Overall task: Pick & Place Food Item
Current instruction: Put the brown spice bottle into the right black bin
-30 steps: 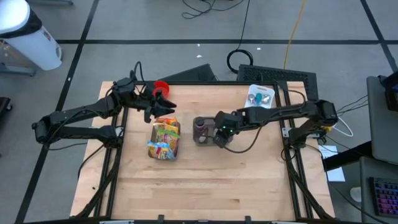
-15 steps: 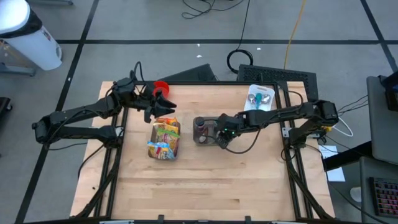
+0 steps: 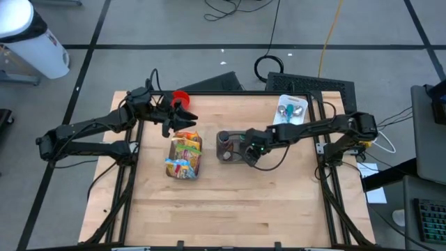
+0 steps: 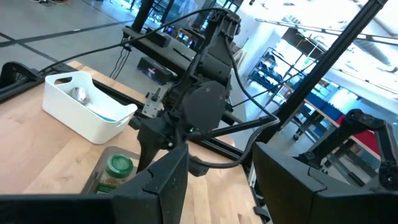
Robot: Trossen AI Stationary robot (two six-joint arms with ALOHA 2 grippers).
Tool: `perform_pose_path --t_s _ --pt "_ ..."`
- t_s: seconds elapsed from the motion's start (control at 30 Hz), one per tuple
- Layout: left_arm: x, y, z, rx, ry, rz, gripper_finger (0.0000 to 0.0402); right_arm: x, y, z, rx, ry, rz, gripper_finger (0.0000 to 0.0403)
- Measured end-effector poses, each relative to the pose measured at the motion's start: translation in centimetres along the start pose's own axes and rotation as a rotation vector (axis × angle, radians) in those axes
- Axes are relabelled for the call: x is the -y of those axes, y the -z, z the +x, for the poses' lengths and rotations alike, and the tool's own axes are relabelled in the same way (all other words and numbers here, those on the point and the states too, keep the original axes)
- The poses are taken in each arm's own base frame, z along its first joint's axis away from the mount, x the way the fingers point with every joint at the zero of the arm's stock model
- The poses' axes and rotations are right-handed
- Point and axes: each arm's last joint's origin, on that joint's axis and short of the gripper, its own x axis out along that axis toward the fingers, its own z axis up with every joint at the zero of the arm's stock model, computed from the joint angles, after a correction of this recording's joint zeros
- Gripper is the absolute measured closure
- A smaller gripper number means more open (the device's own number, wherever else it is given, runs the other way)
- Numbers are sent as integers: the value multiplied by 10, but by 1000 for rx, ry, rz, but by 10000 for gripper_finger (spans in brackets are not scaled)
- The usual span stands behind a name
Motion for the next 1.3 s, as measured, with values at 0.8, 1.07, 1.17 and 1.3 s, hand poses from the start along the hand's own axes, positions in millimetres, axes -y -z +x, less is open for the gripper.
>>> perform_pose_path --t_s 0.8,1.07,1.17,1.3 --pt "1 1 1 -4 6 -13 215 1 -4 18 -8 8 7 267" --pt "1 1 1 -4 6 -12 215 0 -4 19 -21 -16 -11 221" --pt "1 1 1 -4 6 -11 215 3 -4 20 -26 -13 -7 201" --pt "1 1 1 -4 5 -10 215 5 -7 20 -37 -28 -2 184"
